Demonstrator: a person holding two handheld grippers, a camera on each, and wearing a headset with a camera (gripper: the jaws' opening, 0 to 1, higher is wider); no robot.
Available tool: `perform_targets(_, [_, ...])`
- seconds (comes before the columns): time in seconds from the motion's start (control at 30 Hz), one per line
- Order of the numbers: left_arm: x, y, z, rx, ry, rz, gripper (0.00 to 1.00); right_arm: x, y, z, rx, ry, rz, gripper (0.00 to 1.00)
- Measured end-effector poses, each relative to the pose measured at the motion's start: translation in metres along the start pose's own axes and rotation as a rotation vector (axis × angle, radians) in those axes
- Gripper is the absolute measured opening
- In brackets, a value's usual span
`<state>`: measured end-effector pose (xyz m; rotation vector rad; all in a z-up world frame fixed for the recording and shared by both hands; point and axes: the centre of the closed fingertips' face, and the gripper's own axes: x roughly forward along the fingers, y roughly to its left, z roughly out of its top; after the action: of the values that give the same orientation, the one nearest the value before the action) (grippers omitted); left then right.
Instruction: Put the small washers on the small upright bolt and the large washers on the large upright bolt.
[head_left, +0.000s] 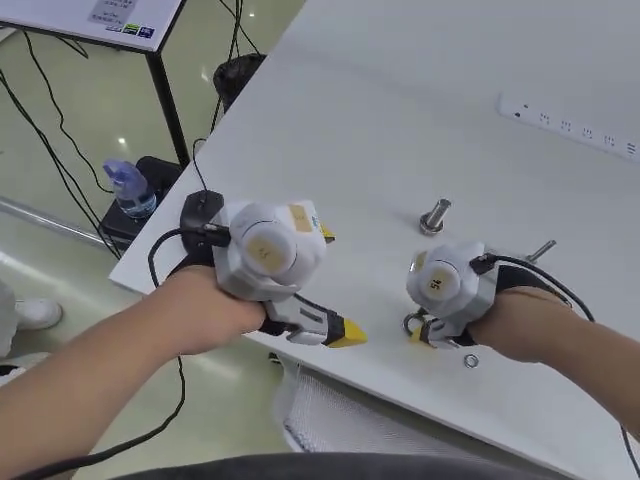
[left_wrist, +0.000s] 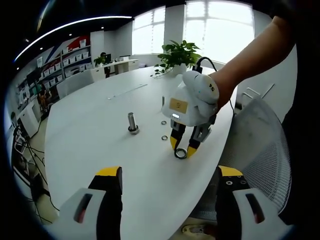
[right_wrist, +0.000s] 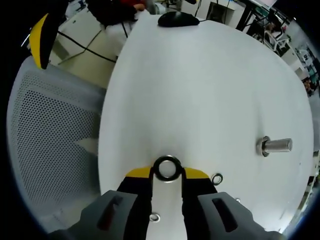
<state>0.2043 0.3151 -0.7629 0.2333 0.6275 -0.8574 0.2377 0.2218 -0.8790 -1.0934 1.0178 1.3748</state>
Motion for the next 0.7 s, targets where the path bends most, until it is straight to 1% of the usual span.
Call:
perform_targets(0.03, [0.000, 0.000, 0.000, -0.001, 0.000, 0.000, 0.75, -0.001, 0.001, 0.001, 0.028, -0.016, 0.004, 0.21])
perform_targets(0.17, [-0.001, -0.001, -0.001, 0.000, 0.003, -0.001, 0.75, -0.001, 0.002, 0.001, 0.017, -0.019, 0.005, 0.21])
perform_targets(0.27, [-0.002, -0.002, -0.003, -0.007, 0.013, -0.002, 0.74, -0.002, 0.002, 0.001, 0.018, -0.015, 0.006, 0.21])
perform_targets(0.4, [-0.001, -0.003, -0.003, -0.003, 0.013, -0.004, 0.74, -0.009, -0.001, 0.002, 0.029, -0.023, 0.002, 0.21])
perform_targets(0.47, [-0.002, -0.001, -0.001, 0.004, 0.007, 0.008, 0.74, -0.013, -0.004, 0.000, 0.034, -0.020, -0.002, 0.21])
perform_targets(0.57, [-0.002, 0.001, 0.004, 0.000, -0.006, 0.010, 0.74, -0.019, -0.008, -0.006, 0.050, -0.017, -0.004, 0.21])
perform_targets(0.7, [-0.003, 0.003, 0.004, 0.006, -0.007, 0.013, 0.74, -0.029, -0.015, -0.013, 0.072, -0.017, -0.009, 0.21])
